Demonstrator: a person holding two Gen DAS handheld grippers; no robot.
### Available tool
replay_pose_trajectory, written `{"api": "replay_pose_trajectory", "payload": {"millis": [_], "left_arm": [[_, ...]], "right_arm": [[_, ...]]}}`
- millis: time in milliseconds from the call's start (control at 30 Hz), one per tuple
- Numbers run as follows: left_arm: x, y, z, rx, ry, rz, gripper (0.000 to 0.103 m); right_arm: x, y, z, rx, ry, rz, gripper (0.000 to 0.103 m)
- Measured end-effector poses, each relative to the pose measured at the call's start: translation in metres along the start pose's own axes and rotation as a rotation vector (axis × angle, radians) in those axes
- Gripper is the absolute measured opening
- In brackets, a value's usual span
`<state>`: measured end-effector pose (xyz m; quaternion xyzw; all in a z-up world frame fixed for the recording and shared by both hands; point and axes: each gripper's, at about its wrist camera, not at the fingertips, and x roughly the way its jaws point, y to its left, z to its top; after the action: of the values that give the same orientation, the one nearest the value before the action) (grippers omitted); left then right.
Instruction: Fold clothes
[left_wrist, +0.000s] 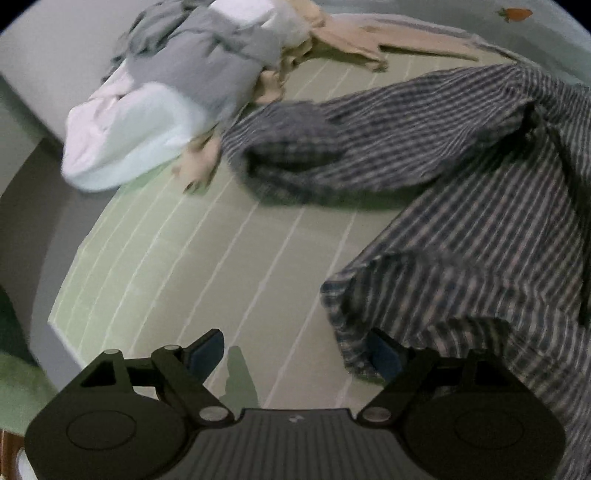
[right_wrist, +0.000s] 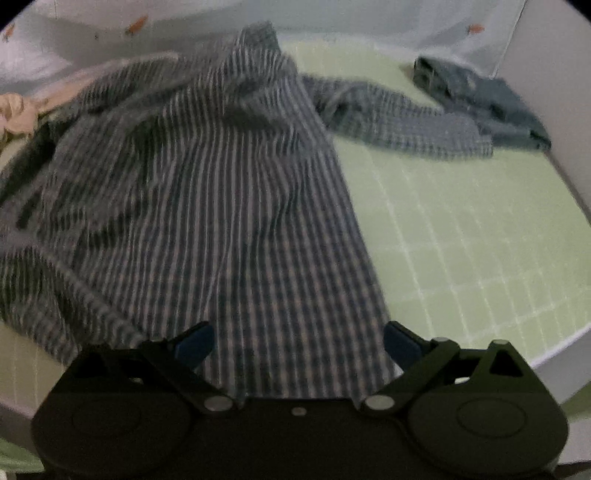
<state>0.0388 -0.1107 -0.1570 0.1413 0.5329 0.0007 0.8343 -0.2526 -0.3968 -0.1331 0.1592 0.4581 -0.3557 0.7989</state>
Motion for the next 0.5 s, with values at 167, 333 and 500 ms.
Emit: {"api": "replay_pose_trajectory", "payload": {"millis": [167, 333, 500], "left_arm": [[-0.009, 0.014, -0.019, 0.002, 0.013, 0.045, 0.085], [-0.016, 0.029, -0.034, 0.037, 0.018, 0.110, 0.085], [-0.023, 0.061, -0.037, -0.061, 0.027, 0.031, 0.085]], "right_arm": [[0.013, 0.000, 0.020, -0.008, -0.034, 0.034, 0.099], [0.027, 0.008, 0.017, -0.031, 0.011, 0.061, 0.099], [0.037, 0.016, 0.004, -0.067, 0.076, 0.091, 0.099]]}}
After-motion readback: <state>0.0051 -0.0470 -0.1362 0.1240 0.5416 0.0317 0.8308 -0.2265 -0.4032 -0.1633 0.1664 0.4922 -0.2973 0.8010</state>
